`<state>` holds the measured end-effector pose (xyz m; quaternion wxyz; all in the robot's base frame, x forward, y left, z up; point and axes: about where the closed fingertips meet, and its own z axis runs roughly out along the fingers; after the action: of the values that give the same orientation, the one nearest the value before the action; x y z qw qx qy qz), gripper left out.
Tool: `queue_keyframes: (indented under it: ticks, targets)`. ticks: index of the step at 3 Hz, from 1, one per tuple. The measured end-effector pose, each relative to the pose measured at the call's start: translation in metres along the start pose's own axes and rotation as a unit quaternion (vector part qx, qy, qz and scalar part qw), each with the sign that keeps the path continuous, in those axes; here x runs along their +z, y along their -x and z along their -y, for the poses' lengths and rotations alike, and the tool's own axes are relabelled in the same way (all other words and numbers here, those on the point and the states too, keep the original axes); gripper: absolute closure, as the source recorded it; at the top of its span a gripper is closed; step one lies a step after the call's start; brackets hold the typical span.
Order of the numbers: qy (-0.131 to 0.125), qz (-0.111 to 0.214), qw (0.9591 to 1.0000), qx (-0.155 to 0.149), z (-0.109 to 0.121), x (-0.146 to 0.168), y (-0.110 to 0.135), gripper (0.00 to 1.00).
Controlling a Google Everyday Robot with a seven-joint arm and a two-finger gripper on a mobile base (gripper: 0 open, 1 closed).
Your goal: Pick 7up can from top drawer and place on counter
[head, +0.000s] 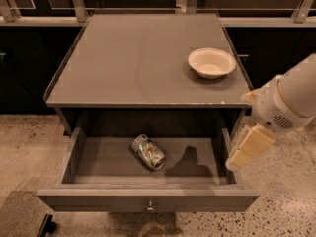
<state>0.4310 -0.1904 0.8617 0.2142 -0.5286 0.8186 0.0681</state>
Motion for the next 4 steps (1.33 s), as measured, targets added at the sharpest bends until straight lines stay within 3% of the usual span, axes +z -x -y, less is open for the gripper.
queue_keyframes:
  ticks: [1, 2, 3, 4]
  targets:
    - [-0.027, 0.013, 0.9996, 0.000, 0.011, 0.003, 0.005, 0.00]
    - [-0.031, 0.020, 0.9992, 0.015, 0.001, 0.004, 0.000, 0.00]
    - [0.001, 0.054, 0.9963, 0.067, -0.026, 0.053, -0.006, 0.00]
    - [0.025, 0.101, 0.9889, 0.106, -0.045, 0.105, 0.008, 0.00]
